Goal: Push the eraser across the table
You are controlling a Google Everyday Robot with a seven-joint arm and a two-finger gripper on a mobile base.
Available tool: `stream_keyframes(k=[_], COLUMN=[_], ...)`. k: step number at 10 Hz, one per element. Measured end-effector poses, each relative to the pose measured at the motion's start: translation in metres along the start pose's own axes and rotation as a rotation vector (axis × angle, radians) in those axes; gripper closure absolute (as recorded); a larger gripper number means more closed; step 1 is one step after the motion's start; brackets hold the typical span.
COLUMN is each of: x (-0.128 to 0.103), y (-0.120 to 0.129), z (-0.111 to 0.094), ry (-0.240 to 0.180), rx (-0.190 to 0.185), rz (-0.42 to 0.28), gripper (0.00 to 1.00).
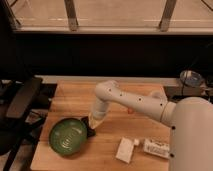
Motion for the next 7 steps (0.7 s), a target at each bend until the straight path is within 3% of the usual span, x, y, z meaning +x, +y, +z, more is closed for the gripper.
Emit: stream_keyframes(k=[1, 3, 5, 7], x=[-0.001, -0.024, -0.068, -0.099], y=[0.000, -0.005, -0.022, -0.040], z=[0.000, 0.007, 0.015, 0.021], ry=[-0.005, -0.088, -0.166, -0.189], rx=[0.001, 0.017, 0.035, 0.046], rz=[-0.005, -0.054, -0.108, -0.119], gripper=[1.00, 1.00, 1.00, 1.00])
